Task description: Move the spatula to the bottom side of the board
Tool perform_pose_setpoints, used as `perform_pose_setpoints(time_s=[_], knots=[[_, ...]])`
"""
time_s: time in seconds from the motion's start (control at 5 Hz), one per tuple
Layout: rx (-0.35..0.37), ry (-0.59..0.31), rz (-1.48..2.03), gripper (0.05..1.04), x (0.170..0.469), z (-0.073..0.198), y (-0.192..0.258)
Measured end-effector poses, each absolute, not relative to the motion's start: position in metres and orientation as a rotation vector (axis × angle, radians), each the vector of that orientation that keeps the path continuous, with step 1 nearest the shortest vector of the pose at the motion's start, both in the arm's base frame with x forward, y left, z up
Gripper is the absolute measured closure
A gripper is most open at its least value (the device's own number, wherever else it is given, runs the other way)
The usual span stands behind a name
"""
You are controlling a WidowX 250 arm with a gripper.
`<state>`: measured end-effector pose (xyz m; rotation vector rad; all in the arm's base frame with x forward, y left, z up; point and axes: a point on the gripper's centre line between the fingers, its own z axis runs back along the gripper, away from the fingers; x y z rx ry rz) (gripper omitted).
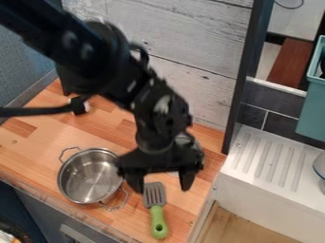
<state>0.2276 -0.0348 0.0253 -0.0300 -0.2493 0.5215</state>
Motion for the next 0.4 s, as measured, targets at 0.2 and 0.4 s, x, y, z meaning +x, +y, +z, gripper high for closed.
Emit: perform_pose_setpoints(time_s=[0.2,0.4], knots=[[-0.027,-0.247,0.521,0.083,0.2271,0.0258,-0.0335],[-0.027,-0.247,0.521,0.083,0.2271,0.0258,-0.0335]])
